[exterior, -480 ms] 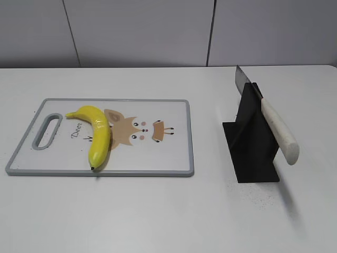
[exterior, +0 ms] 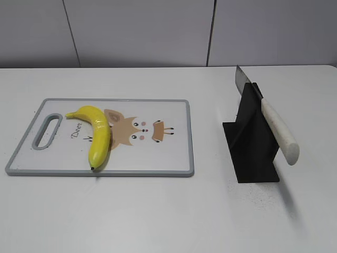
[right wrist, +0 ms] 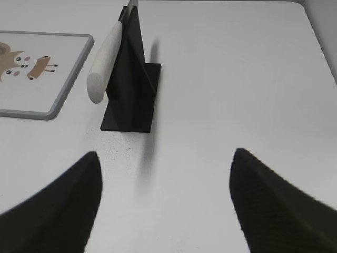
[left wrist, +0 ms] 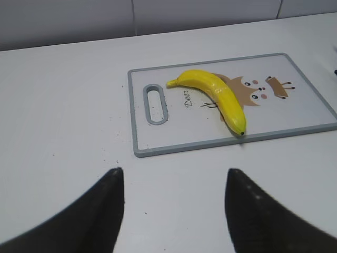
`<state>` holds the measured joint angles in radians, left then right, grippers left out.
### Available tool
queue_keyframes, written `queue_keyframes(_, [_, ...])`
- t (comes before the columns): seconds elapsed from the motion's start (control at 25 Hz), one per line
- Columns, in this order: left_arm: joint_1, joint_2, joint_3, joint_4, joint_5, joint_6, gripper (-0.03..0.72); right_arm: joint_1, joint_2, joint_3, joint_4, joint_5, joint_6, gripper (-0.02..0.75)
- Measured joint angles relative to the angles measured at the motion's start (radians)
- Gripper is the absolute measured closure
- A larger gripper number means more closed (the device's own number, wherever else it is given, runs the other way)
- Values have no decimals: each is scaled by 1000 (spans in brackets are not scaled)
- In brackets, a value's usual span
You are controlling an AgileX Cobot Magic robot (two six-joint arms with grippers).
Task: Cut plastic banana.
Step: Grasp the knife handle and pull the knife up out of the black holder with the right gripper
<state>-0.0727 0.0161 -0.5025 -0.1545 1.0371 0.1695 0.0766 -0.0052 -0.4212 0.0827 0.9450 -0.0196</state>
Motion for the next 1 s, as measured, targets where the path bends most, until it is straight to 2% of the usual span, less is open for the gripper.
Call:
queue_keyframes(0.36, [0,0,0,-5,0,0,87,0,0,0,0,0,0,148])
queue_keyframes(1.0, [0,0,0,-15,0,0,100,0,0,0,0,0,0,148])
